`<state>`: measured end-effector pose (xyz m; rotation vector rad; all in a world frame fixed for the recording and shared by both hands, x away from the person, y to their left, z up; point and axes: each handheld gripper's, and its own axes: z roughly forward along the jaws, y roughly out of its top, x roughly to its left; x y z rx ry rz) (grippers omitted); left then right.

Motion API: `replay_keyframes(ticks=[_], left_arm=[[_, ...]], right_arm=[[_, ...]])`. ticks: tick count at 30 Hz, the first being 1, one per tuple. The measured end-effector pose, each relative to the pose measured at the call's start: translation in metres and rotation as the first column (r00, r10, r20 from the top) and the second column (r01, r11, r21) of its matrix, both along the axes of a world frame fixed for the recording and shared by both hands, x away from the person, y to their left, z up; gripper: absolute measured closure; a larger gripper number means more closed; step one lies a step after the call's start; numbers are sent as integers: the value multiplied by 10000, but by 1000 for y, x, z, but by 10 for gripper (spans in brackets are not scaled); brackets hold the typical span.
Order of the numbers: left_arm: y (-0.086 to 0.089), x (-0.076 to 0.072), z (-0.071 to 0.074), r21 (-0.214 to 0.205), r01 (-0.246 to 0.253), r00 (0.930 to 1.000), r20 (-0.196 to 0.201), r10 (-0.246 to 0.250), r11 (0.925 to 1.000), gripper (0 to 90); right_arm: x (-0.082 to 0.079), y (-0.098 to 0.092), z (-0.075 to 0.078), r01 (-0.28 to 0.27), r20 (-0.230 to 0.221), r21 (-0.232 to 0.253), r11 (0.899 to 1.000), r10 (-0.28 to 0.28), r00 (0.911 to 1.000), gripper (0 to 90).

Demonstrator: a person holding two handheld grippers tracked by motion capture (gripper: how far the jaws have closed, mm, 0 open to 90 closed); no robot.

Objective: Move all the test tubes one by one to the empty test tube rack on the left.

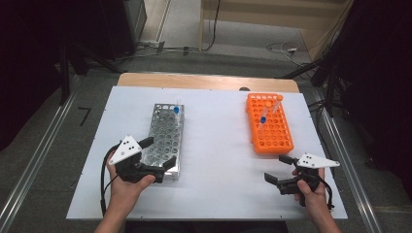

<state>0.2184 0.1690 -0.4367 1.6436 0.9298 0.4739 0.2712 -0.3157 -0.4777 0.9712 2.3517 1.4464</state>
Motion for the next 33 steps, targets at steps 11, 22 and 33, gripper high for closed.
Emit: replay_keyframes(ticks=[11,22,33], left_arm=[[11,-21,-17,129,-72,9997,-239,75,9999,0],[20,-24,-20,36,-226,9990,-374,227,9997,0],[20,-24,-20,-51,-327,9987,-394,325,9995,0]], right_arm=[[0,2,2,306,77,18,9995,-306,9995,16],[13,11,22,1340,309,542,9895,-1358,9902,141],[50,23,24,1967,736,163,9803,-1974,9776,355]])
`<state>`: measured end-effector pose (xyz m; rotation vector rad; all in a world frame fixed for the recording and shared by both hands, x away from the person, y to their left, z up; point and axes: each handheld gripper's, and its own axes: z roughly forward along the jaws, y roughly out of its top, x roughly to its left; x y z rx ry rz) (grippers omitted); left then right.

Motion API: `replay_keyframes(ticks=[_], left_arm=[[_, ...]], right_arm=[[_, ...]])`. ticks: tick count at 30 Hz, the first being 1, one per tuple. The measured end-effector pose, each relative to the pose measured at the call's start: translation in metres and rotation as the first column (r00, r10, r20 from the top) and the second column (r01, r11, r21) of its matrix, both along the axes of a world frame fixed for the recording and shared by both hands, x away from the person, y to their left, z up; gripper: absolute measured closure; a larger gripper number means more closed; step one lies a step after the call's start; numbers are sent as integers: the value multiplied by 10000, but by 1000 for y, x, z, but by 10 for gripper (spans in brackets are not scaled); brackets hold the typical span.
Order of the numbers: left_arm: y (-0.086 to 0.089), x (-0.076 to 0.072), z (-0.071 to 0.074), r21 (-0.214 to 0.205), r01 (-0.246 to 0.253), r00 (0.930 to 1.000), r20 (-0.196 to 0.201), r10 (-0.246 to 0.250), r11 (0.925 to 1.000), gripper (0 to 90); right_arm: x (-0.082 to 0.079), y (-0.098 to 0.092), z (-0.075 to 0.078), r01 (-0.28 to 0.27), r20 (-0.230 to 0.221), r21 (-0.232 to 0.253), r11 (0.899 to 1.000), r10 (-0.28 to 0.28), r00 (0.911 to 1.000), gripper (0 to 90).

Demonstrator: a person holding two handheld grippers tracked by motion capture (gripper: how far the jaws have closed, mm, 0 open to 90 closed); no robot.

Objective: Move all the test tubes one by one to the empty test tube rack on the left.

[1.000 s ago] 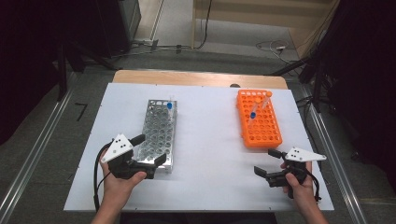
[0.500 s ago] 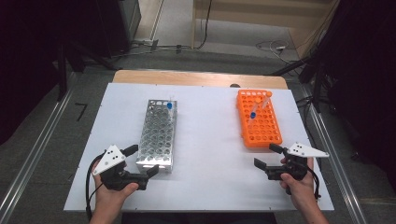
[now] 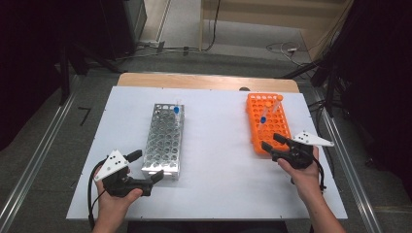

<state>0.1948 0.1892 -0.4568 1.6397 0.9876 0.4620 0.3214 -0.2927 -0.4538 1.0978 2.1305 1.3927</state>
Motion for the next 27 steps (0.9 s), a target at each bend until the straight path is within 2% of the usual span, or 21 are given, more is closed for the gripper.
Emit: replay_keyframes(ticks=[2,3,4,6,10,19,21,24,27], left_arm=[[0,0,0,8,-12,10000,3,12,10000,0],[0,0,0,37,-18,10000,-1,18,10000,0],[0,0,0,43,-32,10000,-7,32,10000,0],[0,0,-1,13,-29,10000,-10,29,10000,0],[0,0,-1,72,-67,10000,-35,67,10000,0],[-2,0,-1,98,-34,10000,-32,34,9999,0],[-2,0,-1,114,-39,10000,-28,39,9999,0],[-2,0,-1,122,-40,10000,-26,40,9999,0],[-2,0,-1,92,-56,10000,-46,56,9999,0]], right_arm=[[9,2,-1,-112,-103,95,9999,113,9999,357],[13,3,-1,-48,-155,-45,10000,47,9999,363],[17,5,-1,70,-227,-201,9998,-74,9997,385],[25,6,-2,-23,-313,-62,10000,21,9995,440],[37,12,-1,117,-274,-372,9992,-127,9995,514],[54,23,-12,378,-275,-1053,9937,-409,9988,617],[56,24,-14,567,-344,-1174,9915,-611,9975,657],[59,24,-19,570,-467,-1110,9922,-625,9970,686],[59,27,-22,541,-354,-1224,9910,-588,9976,702]])
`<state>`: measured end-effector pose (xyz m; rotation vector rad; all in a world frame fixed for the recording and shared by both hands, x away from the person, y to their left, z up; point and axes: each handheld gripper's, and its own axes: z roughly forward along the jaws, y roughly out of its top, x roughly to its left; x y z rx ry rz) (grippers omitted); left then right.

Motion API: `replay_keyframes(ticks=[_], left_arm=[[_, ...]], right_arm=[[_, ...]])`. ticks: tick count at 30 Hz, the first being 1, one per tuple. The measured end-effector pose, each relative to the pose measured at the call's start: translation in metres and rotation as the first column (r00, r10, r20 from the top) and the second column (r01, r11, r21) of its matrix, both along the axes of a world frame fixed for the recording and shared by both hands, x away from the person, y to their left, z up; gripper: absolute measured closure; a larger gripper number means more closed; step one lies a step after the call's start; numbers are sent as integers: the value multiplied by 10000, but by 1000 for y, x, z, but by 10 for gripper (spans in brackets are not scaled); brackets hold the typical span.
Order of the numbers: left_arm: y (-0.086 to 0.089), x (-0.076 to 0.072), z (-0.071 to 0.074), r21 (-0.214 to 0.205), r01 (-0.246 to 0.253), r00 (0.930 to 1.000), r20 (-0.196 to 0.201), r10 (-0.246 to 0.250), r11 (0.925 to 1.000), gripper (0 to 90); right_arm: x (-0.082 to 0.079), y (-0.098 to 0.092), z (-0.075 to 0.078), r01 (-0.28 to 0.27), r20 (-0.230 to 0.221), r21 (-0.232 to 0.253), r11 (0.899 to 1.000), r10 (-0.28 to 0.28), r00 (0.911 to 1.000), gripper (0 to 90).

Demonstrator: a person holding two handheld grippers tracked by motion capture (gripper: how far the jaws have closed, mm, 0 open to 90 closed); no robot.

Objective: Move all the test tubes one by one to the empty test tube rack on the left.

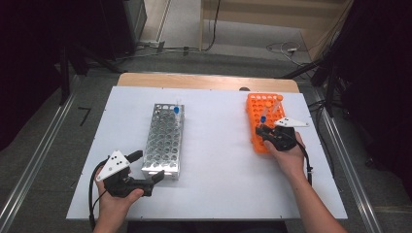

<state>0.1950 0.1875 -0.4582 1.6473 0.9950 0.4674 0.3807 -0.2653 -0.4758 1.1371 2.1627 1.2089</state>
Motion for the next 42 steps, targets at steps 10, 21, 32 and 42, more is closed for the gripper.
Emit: replay_keyframes(ticks=[10,21,32,42], left_arm=[[0,0,0,-24,14,10000,-3,-14,10000,0],[-6,-2,6,-22,119,9997,223,-118,9999,0],[-20,-1,14,115,351,9982,481,-356,9993,0],[-37,2,23,167,705,9958,576,-713,9974,0]], right_arm=[[0,-2,2,255,301,36,9997,-256,9992,746],[-12,-14,22,225,966,793,9966,-301,9949,746],[-46,-20,34,-304,899,1117,9933,204,9957,747],[-84,-21,31,-817,789,1234,9890,722,9943,747]])
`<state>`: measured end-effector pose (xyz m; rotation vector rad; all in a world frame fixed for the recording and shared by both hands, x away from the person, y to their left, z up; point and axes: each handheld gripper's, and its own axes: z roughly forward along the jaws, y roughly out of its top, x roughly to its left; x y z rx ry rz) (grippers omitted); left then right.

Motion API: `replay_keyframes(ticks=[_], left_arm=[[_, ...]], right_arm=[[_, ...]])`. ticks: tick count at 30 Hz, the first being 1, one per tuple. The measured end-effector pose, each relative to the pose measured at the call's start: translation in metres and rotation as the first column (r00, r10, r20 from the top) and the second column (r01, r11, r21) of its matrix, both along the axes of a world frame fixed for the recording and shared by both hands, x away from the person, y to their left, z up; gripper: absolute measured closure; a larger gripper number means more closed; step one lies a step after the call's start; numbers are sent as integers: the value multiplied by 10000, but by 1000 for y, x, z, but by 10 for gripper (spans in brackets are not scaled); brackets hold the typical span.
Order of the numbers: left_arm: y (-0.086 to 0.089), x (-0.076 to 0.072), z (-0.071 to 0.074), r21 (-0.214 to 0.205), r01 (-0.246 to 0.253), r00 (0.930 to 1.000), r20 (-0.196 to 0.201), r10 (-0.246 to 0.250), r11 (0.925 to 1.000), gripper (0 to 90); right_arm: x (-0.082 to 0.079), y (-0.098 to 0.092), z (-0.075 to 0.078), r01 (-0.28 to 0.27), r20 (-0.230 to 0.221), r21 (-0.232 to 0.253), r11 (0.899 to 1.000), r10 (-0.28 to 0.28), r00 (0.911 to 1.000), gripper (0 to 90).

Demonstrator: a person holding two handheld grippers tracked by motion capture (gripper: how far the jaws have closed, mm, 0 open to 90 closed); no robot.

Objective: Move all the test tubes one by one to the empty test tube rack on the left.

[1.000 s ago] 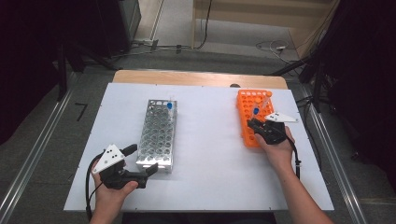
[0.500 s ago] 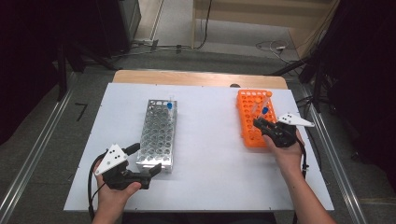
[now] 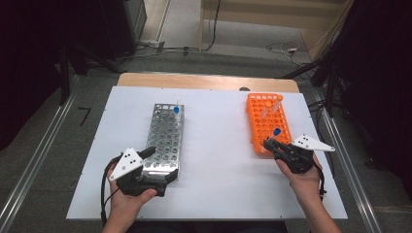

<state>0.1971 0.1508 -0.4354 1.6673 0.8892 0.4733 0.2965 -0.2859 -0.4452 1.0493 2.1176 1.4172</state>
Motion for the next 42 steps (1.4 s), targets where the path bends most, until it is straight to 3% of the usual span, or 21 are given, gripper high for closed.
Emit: replay_keyframes(ticks=[7,15,32,37,42], left_arm=[[-18,4,2,172,521,9986,-43,-520,9985,1],[-41,7,6,333,986,9951,29,-988,9946,9],[-83,21,11,244,1874,9823,-37,-1874,9820,53],[-96,24,14,119,2223,9750,-91,-2222,9749,107],[-111,26,14,99,2779,9605,-183,-2777,9605,217]], right_arm=[[-22,1,-1,-362,-60,31,9993,363,9993,747],[-36,14,-5,-925,-229,20,9957,925,9954,747],[-52,50,-13,-2202,-390,-279,9751,2191,9749,747],[-55,57,-12,-2433,-393,-285,9695,2421,9695,747],[-58,62,-12,-2612,-393,-313,9648,2599,9648,747]])
